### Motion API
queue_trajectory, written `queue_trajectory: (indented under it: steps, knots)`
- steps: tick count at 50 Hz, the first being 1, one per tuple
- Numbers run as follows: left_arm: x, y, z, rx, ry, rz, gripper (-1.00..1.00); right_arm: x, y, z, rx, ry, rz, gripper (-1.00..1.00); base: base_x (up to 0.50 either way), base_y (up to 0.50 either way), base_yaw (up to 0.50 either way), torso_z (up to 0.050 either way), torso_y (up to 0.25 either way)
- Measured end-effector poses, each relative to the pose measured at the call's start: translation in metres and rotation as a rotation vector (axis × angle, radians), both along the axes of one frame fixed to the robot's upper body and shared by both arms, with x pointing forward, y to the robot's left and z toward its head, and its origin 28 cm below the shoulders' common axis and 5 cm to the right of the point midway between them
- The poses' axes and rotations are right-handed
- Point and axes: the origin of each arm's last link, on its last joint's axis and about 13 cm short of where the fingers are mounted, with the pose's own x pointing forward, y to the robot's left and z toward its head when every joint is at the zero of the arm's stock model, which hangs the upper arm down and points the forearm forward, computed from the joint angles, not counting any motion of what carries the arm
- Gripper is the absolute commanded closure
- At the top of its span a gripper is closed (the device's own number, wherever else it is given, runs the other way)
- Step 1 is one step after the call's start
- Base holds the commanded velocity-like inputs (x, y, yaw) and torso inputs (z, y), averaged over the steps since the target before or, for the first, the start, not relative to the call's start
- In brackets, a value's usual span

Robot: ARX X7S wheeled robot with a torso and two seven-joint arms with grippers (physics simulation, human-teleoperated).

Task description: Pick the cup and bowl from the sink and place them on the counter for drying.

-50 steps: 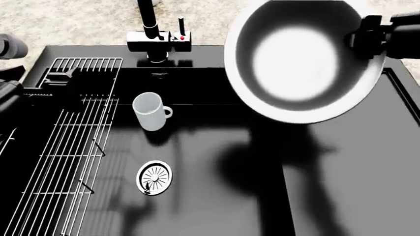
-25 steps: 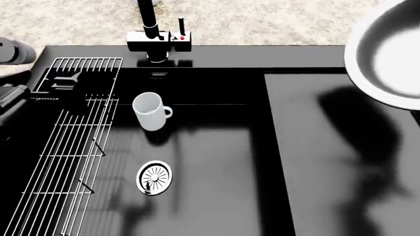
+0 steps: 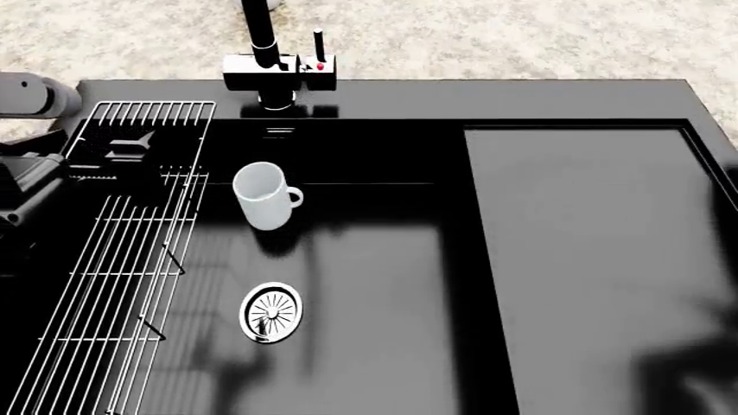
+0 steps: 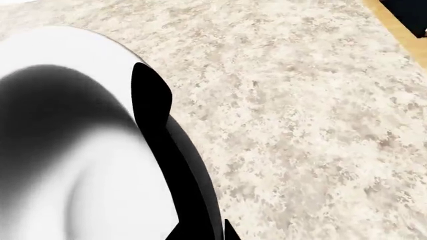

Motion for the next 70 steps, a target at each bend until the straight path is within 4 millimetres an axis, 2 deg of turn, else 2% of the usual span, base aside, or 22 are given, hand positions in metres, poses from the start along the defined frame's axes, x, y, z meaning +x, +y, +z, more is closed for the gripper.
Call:
queue_trajectory:
  steps: [7,17,37,38,39,40,47,55,61,70]
  knots:
    - [-0.001,0.001,-0.001,-0.004,0.004,-0.001,-1.0,0.009,-0.009,0.002,0.017,-0.014,-0.093,1.0,0.0,0.0,0.0,0.0,0.0]
    - [-0.002,0.002,-0.002,-0.005,0.012,0.0,-1.0,0.013,-0.017,-0.007,0.05,-0.028,-0.143,1.0,0.0,0.0,0.0,0.0,0.0]
    - [-0.003,0.002,-0.006,-0.003,0.024,-0.001,-1.0,0.005,-0.027,-0.029,0.09,-0.076,-0.161,1.0,0.0,0.0,0.0,0.0,-0.001]
    - [-0.003,0.002,-0.006,-0.003,0.025,-0.001,-1.0,0.004,-0.028,-0.03,0.09,-0.08,-0.161,-1.0,0.0,0.0,0.0,0.0,0.0]
    - [-0.003,0.002,-0.007,-0.003,0.025,-0.001,-1.0,0.004,-0.027,-0.033,0.098,-0.078,-0.155,1.0,0.0,0.0,0.0,0.0,0.0]
    - [-0.003,0.002,-0.007,-0.003,0.026,-0.001,-1.0,0.003,-0.028,-0.036,0.103,-0.076,-0.152,-1.0,0.0,0.0,0.0,0.0,0.0]
    - [-0.004,0.002,-0.009,-0.004,0.031,-0.002,-1.0,0.001,-0.027,-0.057,0.141,-0.051,-0.127,-1.0,0.0,0.0,0.0,0.0,-0.001]
    - [-0.003,0.001,-0.009,-0.006,0.035,-0.004,-1.0,-0.001,-0.028,-0.062,0.142,-0.038,-0.118,-1.0,0.0,0.0,0.0,0.0,-0.001]
    - [-0.001,0.0,-0.01,-0.009,0.036,-0.006,-1.0,0.0,-0.026,-0.053,0.093,-0.052,-0.109,-1.0,0.0,0.0,0.0,0.0,0.0]
    - [-0.001,0.0,-0.011,-0.014,0.035,-0.011,-1.0,0.001,-0.022,-0.024,-0.026,-0.096,-0.122,-1.0,0.0,0.0,0.0,0.0,0.0]
